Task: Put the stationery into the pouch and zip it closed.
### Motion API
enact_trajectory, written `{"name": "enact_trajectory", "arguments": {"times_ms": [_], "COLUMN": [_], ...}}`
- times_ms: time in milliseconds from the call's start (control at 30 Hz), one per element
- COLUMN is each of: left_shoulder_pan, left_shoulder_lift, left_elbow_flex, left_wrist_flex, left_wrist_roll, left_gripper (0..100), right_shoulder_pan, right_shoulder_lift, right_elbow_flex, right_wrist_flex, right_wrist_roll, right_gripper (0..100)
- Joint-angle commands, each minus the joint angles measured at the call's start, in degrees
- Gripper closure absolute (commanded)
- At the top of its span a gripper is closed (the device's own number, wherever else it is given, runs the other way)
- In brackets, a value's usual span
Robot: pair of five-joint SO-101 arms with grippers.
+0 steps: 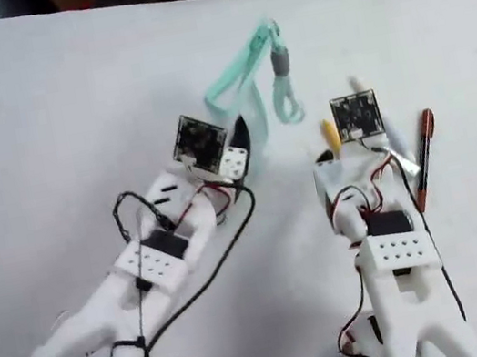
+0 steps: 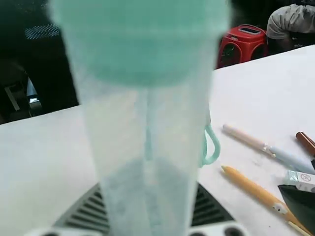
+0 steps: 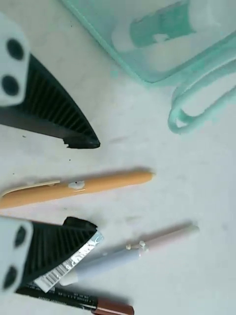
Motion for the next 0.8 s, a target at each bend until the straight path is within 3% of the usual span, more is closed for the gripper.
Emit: {"name": "enact_trajectory", "arguments": {"times_ms": [0,133,233,367,767], "left_shoulder_pan": [1.5,2.1,1.9,1.7,2.2], "left_shoulder_lift": [0.0,-0.7,-3.9,-9.3,-27.6], "left_elbow_flex": [-0.8,-1.1,-3.8,-7.2,3.8], "left_wrist_flex": [0.7,10.1,19.4,32.6,35.6], "left_wrist_roll": [-0.3,3.1,7.6,8.4,8.0], "left_gripper": [96,84,83,83,83], "right_shoulder_pan": [0.7,0.7,0.7,0.7,0.7], "right_shoulder_lift": [-0.7,-0.7,-0.7,-0.7,-0.7], "right_elbow_flex": [-0.2,-0.2,-0.2,-0.2,-0.2], "right_wrist_flex": [-0.9,-0.9,-0.9,-0.9,-0.9], "right_wrist_roll": [0.5,0.6,0.6,0.6,0.7], "right_gripper": [77.3,77.3,77.3,77.3,77.3]}}
